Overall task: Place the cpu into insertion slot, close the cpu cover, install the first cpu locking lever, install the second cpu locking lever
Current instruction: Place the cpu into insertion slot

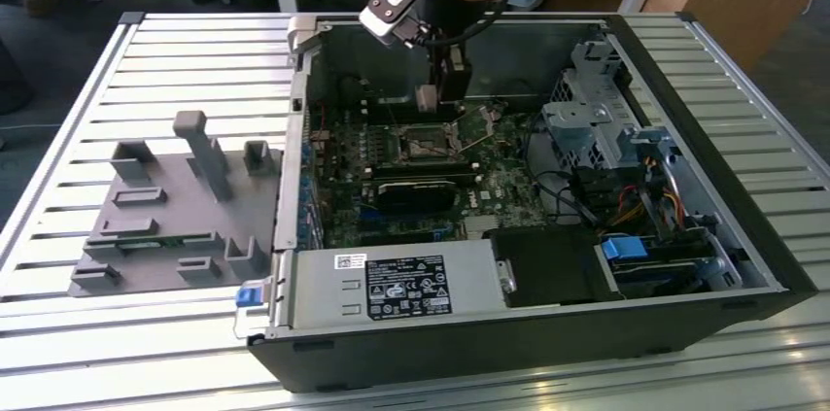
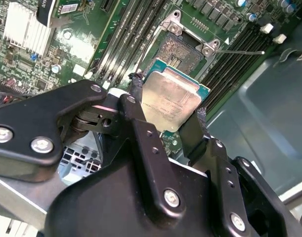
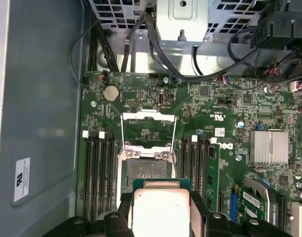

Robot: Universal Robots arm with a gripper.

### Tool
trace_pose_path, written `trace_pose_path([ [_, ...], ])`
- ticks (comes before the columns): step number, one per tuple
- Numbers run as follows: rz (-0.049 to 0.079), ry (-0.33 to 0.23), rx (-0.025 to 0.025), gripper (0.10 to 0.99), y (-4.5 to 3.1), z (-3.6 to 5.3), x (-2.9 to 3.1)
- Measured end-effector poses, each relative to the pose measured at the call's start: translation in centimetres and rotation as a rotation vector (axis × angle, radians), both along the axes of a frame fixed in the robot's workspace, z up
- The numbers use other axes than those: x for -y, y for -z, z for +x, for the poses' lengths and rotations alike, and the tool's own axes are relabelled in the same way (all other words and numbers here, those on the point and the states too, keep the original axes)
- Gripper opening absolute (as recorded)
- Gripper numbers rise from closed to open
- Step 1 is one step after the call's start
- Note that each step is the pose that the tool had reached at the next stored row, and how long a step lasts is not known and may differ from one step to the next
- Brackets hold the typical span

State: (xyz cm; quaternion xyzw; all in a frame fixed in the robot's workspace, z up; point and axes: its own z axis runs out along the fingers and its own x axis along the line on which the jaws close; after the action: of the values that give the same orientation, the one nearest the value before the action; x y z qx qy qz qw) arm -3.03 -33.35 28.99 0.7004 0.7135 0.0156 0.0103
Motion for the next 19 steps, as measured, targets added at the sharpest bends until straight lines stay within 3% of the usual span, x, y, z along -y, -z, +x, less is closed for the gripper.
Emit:
trace_pose_path([
  [6,-0.001,-0.003,0.0002,0.541,0.93,0.00,-0.15],
  [19,-0.001,-0.003,0.0003,0.541,2.15,0.00,-0.52],
])
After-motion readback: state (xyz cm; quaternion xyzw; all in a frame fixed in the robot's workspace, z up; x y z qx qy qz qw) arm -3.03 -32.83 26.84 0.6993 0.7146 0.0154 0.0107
